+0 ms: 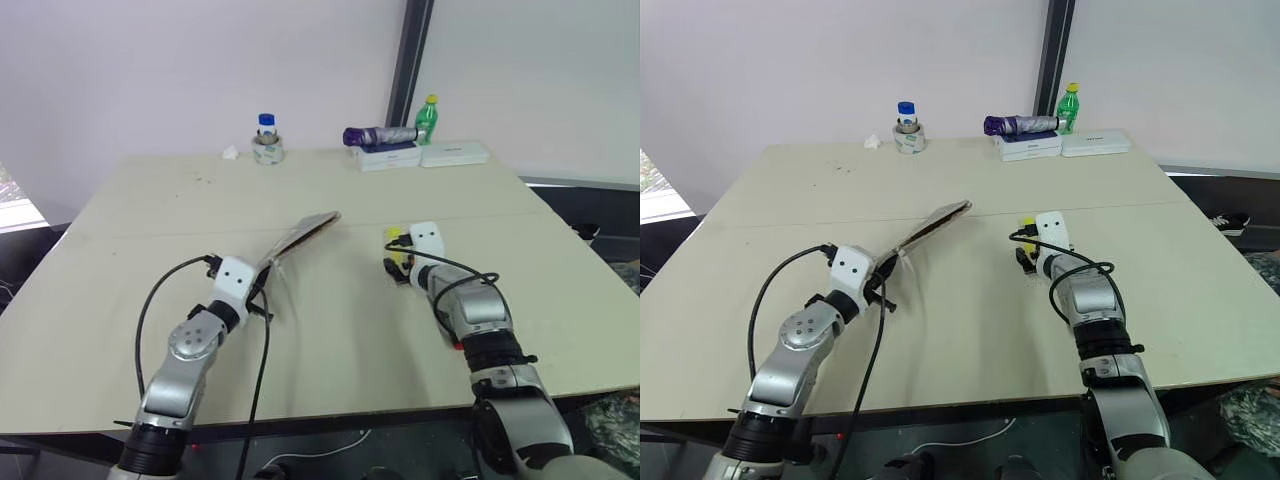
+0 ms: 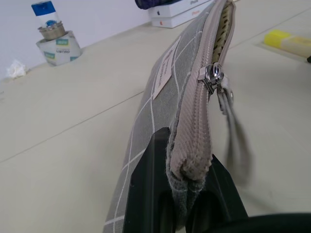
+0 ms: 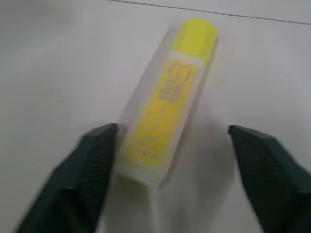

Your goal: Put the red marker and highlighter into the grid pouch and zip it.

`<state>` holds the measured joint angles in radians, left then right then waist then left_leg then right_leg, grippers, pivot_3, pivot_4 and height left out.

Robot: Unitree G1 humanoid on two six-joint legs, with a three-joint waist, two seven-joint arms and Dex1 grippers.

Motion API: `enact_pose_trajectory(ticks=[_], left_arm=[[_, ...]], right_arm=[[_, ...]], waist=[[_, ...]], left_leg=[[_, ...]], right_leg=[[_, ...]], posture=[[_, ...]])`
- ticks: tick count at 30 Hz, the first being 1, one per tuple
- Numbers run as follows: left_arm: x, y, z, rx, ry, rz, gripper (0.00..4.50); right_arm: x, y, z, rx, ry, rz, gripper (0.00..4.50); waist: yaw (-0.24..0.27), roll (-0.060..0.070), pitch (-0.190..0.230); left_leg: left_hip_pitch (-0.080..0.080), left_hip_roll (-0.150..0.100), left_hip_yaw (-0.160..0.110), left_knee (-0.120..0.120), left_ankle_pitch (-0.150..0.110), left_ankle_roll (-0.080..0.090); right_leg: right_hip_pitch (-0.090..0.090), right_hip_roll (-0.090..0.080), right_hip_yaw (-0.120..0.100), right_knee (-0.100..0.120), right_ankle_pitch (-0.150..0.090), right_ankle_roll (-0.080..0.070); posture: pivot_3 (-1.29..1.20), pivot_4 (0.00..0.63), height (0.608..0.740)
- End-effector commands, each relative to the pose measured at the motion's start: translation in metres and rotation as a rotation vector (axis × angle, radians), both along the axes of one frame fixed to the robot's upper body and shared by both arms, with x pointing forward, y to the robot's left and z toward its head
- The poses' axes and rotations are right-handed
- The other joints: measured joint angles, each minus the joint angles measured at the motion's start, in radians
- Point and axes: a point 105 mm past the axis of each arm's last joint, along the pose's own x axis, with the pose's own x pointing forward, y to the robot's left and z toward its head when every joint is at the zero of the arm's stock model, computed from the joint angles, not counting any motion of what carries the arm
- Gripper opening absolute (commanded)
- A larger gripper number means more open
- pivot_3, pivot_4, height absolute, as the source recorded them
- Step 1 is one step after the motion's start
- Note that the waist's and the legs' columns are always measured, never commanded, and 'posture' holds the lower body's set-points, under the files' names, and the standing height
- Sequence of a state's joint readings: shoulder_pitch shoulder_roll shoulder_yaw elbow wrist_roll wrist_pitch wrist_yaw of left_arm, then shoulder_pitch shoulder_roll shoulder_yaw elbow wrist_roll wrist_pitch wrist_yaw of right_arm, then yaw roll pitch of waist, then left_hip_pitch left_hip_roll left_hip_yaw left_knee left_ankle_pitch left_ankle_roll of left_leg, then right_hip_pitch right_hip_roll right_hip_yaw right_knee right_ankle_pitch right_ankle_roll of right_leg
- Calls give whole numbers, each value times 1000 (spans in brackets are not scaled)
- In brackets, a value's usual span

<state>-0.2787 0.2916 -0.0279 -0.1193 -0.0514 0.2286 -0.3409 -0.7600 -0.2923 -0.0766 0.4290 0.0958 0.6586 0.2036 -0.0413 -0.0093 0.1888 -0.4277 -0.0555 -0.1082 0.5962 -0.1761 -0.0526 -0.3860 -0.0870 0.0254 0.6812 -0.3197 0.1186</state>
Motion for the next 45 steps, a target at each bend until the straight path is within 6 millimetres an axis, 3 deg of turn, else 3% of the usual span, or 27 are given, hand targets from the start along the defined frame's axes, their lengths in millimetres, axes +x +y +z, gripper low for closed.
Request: enact_pose_trajectory(ticks=[1, 3, 6, 9, 16, 26, 45], left_arm=[[-3, -4, 7, -3, -32, -10, 0], [-3, -3, 7, -5, -32, -9, 0], [-3, -3, 8, -7, -32, -9, 0], [-3, -2, 8, -5, -32, -12, 0], [-2, -9, 8, 2, -36, -48, 0], [-2, -14, 7, 25, -44, -74, 0], [-8, -17, 3, 57, -49, -101, 0]], right_arm=[[4, 5, 25, 26, -91, 26, 1757], [1, 5, 31, 5, -108, 57, 816], [-8, 6, 42, -56, -127, 144, 830], [-36, 11, 55, -176, -138, 359, 830], [-80, 26, 77, -173, -140, 606, 830], [-87, 48, 80, -143, -138, 668, 830], [-91, 53, 77, -173, -106, 717, 830]], waist=[[0, 0, 0], [0, 0, 0], [1, 0, 0], [7, 0, 0], [-1, 0, 0], [22, -1, 0], [27, -1, 0]], left_leg=[[0, 0, 0, 0, 0, 0], [0, 0, 0, 0, 0, 0], [0, 0, 0, 0, 0, 0], [0, 0, 0, 0, 0, 0], [0, 0, -1, 0, 0, 0], [0, 0, -1, 1, 0, 0], [0, 0, -1, 1, 0, 0]], right_leg=[[0, 0, 0, 0, 0, 0], [0, 0, 0, 0, 0, 0], [0, 0, 0, 0, 0, 0], [0, 0, 0, 0, 0, 0], [1, 0, 0, -1, 0, 0], [1, -1, -1, -1, 0, 0], [1, -1, -1, -1, 0, 0]], posture=[[0, 150, 740], [0, 150, 740], [0, 150, 740], [0, 150, 740], [0, 150, 740], [0, 150, 740], [0, 150, 740]])
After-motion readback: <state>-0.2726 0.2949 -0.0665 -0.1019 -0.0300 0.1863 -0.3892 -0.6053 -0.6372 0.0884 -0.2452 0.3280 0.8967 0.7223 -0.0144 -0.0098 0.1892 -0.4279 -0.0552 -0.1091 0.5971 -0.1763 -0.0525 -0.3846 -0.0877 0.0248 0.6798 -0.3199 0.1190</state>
